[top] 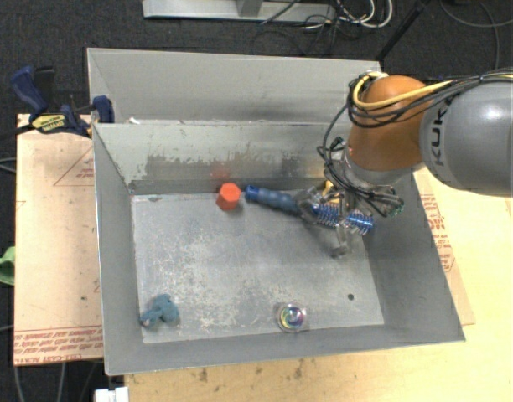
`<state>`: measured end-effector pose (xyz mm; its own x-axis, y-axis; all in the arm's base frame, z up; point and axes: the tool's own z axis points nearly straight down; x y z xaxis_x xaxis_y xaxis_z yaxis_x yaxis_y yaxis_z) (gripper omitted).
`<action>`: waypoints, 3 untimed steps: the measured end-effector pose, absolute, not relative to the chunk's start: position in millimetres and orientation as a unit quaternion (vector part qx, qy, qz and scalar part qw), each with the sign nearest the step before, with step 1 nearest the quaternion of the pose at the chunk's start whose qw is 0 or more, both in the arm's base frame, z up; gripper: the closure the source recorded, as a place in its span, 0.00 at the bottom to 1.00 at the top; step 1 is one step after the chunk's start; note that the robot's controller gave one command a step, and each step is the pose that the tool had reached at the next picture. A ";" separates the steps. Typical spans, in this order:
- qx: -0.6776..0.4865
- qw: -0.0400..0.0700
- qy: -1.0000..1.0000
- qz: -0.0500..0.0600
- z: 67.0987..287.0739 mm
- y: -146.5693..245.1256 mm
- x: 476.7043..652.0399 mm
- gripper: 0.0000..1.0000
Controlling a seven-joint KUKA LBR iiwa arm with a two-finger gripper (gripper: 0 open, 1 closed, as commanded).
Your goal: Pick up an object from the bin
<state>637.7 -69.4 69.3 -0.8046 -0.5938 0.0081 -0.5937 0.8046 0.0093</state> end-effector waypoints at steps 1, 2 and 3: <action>0.202 -0.004 -0.979 0.001 103.9 -100.6 658.2 0.00; 0.165 -0.002 -0.986 -0.001 70.1 -104.1 616.4 0.00; 0.165 -0.002 -0.986 -0.001 69.6 -103.9 616.4 1.00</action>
Offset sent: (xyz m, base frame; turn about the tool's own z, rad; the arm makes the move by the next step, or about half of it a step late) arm 0.0187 -0.0311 0.0328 0.2283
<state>616.4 -103.9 69.6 -0.9453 -0.3262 -0.0033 -0.3262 0.9453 0.0005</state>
